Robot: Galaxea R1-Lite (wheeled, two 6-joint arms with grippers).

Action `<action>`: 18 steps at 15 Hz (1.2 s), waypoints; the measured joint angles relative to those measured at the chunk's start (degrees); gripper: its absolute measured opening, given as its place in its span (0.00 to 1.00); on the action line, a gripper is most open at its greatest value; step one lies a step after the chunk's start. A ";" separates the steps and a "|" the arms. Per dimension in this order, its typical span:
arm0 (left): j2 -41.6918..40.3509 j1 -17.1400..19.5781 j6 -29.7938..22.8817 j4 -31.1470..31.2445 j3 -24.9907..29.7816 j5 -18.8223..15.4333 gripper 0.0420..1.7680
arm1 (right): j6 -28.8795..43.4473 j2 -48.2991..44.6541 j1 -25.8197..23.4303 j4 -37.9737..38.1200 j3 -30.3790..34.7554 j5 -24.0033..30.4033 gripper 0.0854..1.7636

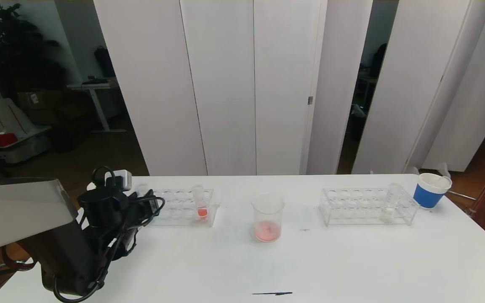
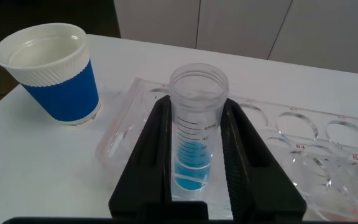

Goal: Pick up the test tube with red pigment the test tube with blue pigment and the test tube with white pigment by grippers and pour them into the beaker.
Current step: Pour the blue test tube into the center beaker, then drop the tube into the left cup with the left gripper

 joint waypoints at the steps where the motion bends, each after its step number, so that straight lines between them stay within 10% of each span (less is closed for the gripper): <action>1: -0.28 0.00 -0.02 0.00 0.05 -0.05 0.30 | 0.02 0.00 0.00 0.02 0.00 0.02 0.99; 11: -11.87 -0.07 1.43 6.77 -0.41 -2.67 0.30 | 0.00 0.00 0.00 0.00 0.00 0.00 0.99; 18: -32.27 -2.06 1.21 33.88 -7.69 -8.70 0.30 | 0.00 0.00 0.00 0.00 0.00 0.00 0.99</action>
